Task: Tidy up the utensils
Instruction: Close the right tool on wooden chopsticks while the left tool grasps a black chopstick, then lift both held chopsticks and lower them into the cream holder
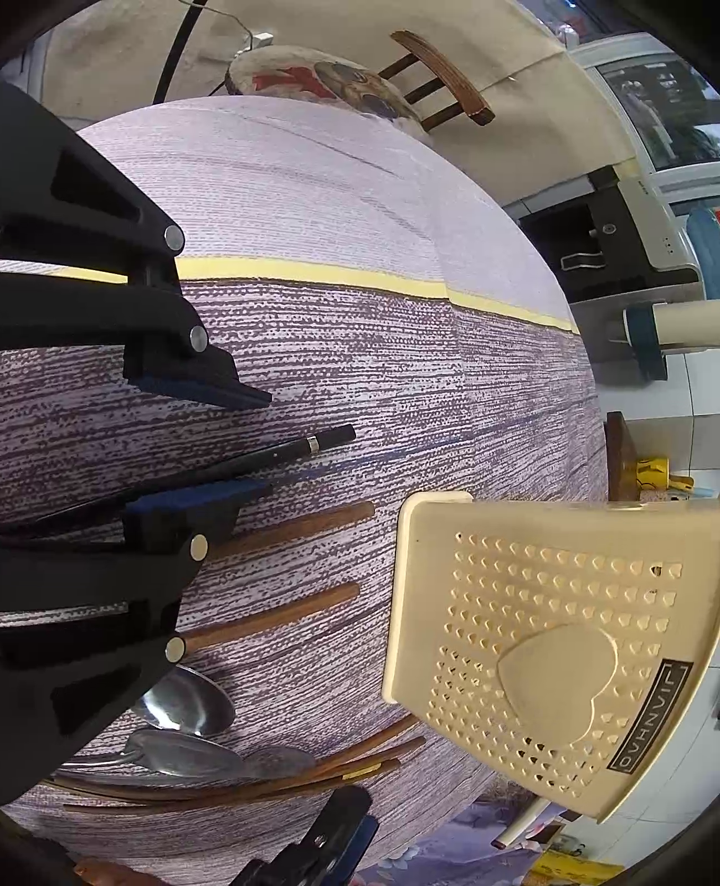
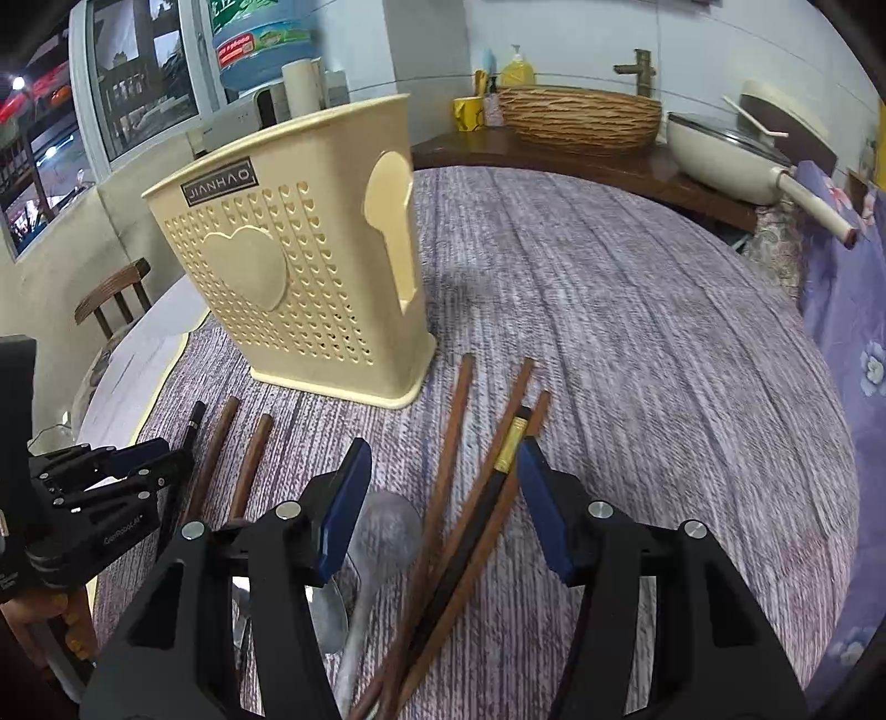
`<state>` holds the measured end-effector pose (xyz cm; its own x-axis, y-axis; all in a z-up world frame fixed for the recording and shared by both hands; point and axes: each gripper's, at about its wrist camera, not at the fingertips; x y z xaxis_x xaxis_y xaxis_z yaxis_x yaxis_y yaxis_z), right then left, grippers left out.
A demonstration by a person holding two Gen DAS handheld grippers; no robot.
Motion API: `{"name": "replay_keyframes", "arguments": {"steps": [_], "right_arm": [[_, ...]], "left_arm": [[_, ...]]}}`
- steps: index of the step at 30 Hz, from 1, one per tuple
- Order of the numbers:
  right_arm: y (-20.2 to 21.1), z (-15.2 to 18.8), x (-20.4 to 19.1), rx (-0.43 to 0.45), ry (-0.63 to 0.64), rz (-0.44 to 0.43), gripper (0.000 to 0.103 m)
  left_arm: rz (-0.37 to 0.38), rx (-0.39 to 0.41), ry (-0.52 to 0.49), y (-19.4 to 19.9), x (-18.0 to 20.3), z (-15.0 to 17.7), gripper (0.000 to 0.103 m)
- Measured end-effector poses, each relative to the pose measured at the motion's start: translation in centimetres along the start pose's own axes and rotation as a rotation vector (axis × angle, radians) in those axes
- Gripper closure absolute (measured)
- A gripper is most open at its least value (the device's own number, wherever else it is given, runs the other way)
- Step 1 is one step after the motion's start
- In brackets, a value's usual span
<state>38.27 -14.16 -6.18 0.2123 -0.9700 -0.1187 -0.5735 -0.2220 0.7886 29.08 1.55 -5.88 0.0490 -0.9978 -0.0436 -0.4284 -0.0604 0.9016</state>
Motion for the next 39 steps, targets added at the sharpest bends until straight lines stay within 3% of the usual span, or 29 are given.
{"name": "replay_keyframes", "arguments": {"steps": [4,12,19,24,29,39], "right_arm": [[-2.0,-1.1,-0.9,-0.048,0.044,0.016,0.064],[-4.9,-2.1,-0.5,-0.117,0.002,0.087,0.08],[-5.3,-2.5,-0.3,-0.105,-0.011,0.108,0.082],[-5.7,-3.1,0.2,-0.105,-0.042,0.121,0.093],[-5.8,-3.2,0.3,-0.105,-0.05,0.116,0.093],[-4.5,-3.3,1.3,-0.08,-0.092,-0.006,0.095]], "left_arm": [[-0.004,0.006,-0.003,0.1,-0.1,0.3,0.079],[0.001,0.009,-0.009,0.2,0.4,0.4,0.085],[0.006,0.013,-0.003,0.2,0.6,0.3,0.089],[0.013,0.01,0.007,0.0,0.8,-0.1,0.091],[0.017,0.008,0.015,0.0,1.0,-0.2,0.093],[0.069,-0.007,0.053,-0.2,0.4,-0.9,0.094]]}}
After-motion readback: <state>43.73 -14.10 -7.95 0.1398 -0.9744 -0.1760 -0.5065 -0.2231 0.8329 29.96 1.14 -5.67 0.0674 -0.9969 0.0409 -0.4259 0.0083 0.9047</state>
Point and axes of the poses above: each gripper's, at about its wrist camera, not at the fingertips, and y roughly against the way its jaws point, x to its right, z to its underside, and after that the axes turned 9 degrees about -x, right-handed
